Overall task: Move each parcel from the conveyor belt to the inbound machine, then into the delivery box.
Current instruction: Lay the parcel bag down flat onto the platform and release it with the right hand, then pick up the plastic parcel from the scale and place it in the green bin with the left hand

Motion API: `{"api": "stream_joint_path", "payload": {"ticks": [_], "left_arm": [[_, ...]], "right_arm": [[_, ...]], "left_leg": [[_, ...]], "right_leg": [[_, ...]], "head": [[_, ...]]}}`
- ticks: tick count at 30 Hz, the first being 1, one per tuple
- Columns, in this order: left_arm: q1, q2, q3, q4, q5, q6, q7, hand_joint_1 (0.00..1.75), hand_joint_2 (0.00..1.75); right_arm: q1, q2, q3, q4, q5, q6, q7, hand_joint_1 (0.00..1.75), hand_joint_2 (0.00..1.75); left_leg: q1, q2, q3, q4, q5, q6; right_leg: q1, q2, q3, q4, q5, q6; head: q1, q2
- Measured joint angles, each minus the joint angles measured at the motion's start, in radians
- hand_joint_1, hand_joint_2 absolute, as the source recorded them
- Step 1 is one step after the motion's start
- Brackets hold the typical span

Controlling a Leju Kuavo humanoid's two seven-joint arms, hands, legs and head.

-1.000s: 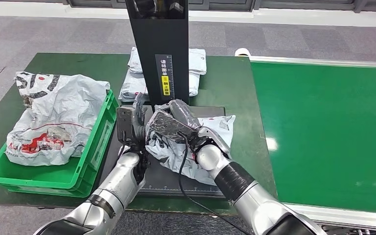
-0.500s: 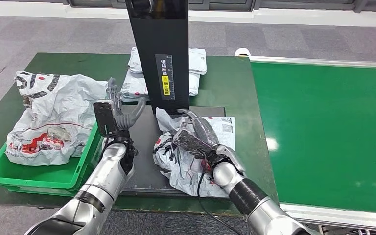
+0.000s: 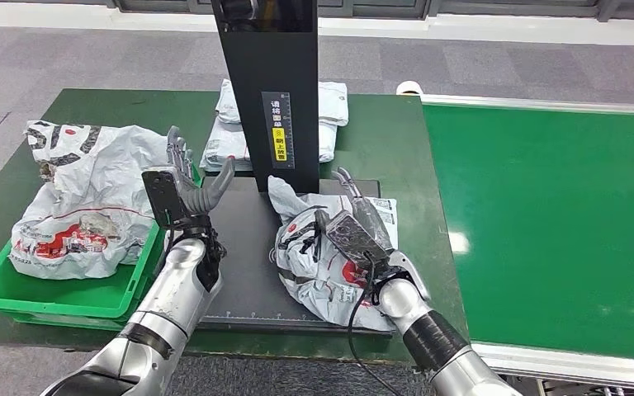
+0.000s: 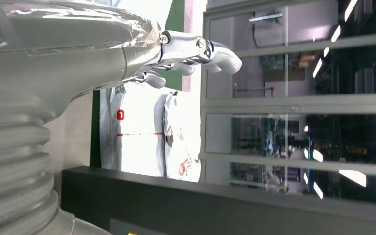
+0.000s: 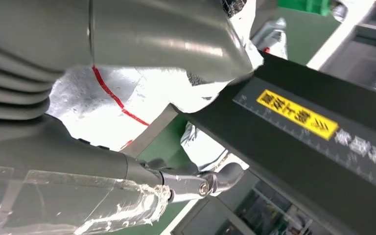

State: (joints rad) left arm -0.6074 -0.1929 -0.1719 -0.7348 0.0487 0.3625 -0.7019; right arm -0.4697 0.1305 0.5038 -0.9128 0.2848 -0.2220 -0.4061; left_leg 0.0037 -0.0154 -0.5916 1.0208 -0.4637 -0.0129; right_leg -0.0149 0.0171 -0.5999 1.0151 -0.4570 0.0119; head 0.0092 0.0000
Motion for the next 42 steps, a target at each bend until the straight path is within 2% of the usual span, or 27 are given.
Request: {"api": "stream_joint_path", "payload": {"ticks": [3, 7, 12, 16, 21, 23, 26, 31, 34, 35, 38, 42], "left_arm": [[0.002, 0.001, 0.0, -0.005, 0.004, -0.015, 0.0, 0.0, 1.75], [0.005, 0.002, -0.016, -0.004, -0.038, -0.082, 0.019, 0.0, 1.75], [0.014, 0.005, -0.092, 0.013, -0.172, -0.151, 0.063, 0.0, 1.75], [0.02, 0.011, -0.155, 0.036, -0.281, -0.162, 0.079, 0.0, 1.75], [0.028, 0.015, -0.195, 0.056, -0.382, -0.178, 0.101, 0.0, 1.75], [0.029, 0.019, -0.21, 0.068, -0.449, -0.199, 0.142, 0.0, 1.75], [0.028, 0.035, -0.263, 0.114, -0.607, -0.253, 0.238, 0.0, 1.75], [0.02, 0.053, -0.377, 0.231, -0.868, -0.356, 0.439, 0.0, 1.75], [-0.014, 0.054, -0.426, 0.282, -0.941, -0.412, 0.511, 0.51, 1.75], [-0.025, 0.054, -0.438, 0.294, -0.956, -0.43, 0.523, 0.94, 1.75], [-0.046, 0.051, -0.463, 0.316, -0.985, -0.476, 0.531, 1.75, 1.75], [-0.059, 0.05, -0.475, 0.325, -1.001, -0.469, 0.522, 1.75, 1.75]], "right_arm": [[0.017, -0.006, -0.023, -0.011, -0.06, 0.033, -0.017, 0.0, 0.0], [0.039, -0.012, -0.058, -0.017, -0.148, 0.099, -0.03, 0.0, 0.0], [0.074, -0.021, -0.123, -0.035, -0.226, 0.173, -0.034, 0.0, 0.0], [0.091, -0.031, -0.181, -0.045, -0.257, 0.231, -0.051, 0.0, 0.0], [0.098, -0.037, -0.23, -0.048, -0.264, 0.318, -0.065, 0.0, 0.0], [0.1, -0.038, -0.24, -0.05, -0.237, 0.303, -0.072, 0.0, 0.0], [0.108, -0.039, -0.265, -0.074, -0.172, 0.217, -0.076, 0.0, 0.0], [0.154, -0.04, -0.354, -0.18, -0.081, 0.069, -0.065, 0.0, 0.0], [0.182, -0.039, -0.4, -0.239, -0.055, 0.038, -0.063, 0.0, 0.0], [0.191, -0.038, -0.41, -0.256, -0.047, 0.034, -0.06, 0.0, 0.0], [0.214, -0.033, -0.433, -0.291, -0.026, 0.028, -0.047, 0.0, 0.0], [0.244, -0.023, -0.454, -0.333, -0.017, 0.021, -0.044, 0.0, 0.0]], "left_leg": [[0.0, 0.0, 0.0, 0.0, 0.0, 0.0], [0.0, -0.001, 0.0, 0.0, 0.0, 0.0], [0.0, -0.001, 0.0, 0.0, 0.0, 0.0], [0.0, -0.001, 0.0, 0.0, 0.0, 0.0], [0.0, 0.0, 0.0, 0.0, 0.0, 0.0], [0.0, 0.0, 0.0, 0.0, 0.0, 0.0], [0.0, 0.0, 0.0, 0.0, 0.0, 0.0], [0.0, -0.002, 0.001, 0.0, 0.0, 0.0], [-0.001, -0.006, 0.006, -0.001, -0.002, 0.002], [-0.001, -0.007, 0.01, -0.001, -0.004, 0.002], [-0.001, -0.007, 0.017, -0.002, -0.01, 0.004], [-0.001, -0.007, 0.023, -0.002, -0.012, 0.003]], "right_leg": [[0.0, 0.0, 0.0, 0.0, 0.0, 0.0], [0.0, 0.0, 0.0, 0.0, 0.0, 0.0], [0.0, 0.0, 0.0, 0.0, 0.0, 0.0], [0.0, 0.0, 0.0, 0.0, 0.0, 0.0], [0.0, 0.0, 0.0, 0.0, 0.0, 0.0], [0.0, 0.0, 0.0, 0.0, 0.0, 0.0], [0.0, 0.0, 0.0, 0.0, 0.0, 0.0], [0.0, -0.002, 0.002, -0.001, 0.0, 0.0], [-0.001, -0.007, 0.01, -0.001, -0.004, 0.002], [-0.001, -0.008, 0.015, -0.002, -0.006, 0.002], [-0.001, -0.01, 0.029, -0.003, -0.013, 0.002], [-0.001, -0.01, 0.036, -0.003, -0.014, 0.002]], "head": [[0.0, 0.0], [0.0, 0.0], [0.0, 0.0], [0.0, 0.0], [0.0, 0.0], [0.0, 0.0], [0.0, 0.0], [0.0, 0.0], [0.0, 0.0], [0.0, 0.0], [0.0, 0.0], [0.0, 0.0]]}}
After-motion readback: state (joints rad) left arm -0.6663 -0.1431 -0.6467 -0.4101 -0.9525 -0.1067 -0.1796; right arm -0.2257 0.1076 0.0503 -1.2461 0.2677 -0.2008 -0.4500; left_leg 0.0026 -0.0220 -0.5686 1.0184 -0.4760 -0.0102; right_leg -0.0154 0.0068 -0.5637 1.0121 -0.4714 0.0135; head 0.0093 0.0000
